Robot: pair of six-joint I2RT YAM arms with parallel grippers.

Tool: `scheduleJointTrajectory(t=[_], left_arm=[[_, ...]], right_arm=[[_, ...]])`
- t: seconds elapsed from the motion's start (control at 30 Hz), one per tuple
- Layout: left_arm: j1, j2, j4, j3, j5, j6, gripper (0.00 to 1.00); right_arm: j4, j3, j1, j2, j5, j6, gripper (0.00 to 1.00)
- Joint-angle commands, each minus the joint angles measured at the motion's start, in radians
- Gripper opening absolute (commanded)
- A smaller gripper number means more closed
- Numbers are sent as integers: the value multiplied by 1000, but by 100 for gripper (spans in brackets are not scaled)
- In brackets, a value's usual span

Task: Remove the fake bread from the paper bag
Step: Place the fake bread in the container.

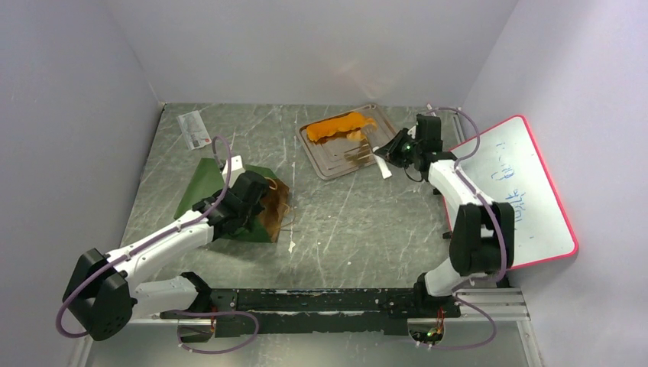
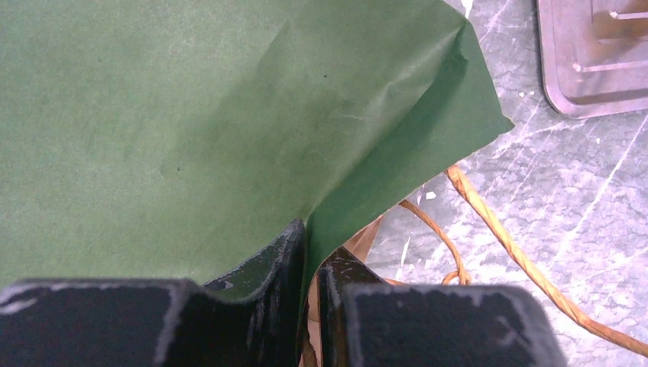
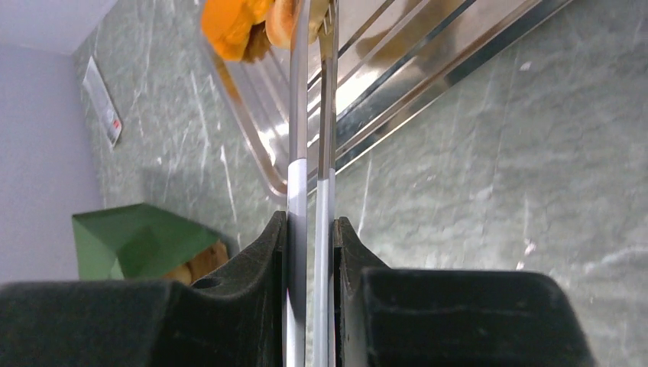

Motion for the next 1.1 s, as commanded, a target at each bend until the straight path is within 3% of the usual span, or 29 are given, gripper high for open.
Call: scheduleJointTrajectory(t=[0.0, 0.47, 0.77, 1.07], left_arm=[[18, -19, 29, -23, 42, 29, 7], [25, -12, 48, -36, 80, 26, 7], [25, -23, 45, -40, 90, 17, 7], [25, -42, 47, -60, 104, 1, 7]], right_arm=[[177, 60, -41, 84, -30, 5, 0], [199, 180, -100, 316, -89, 14, 0], [177, 138, -123, 297, -86, 15, 24], [171, 98, -134, 264, -95, 13, 29]])
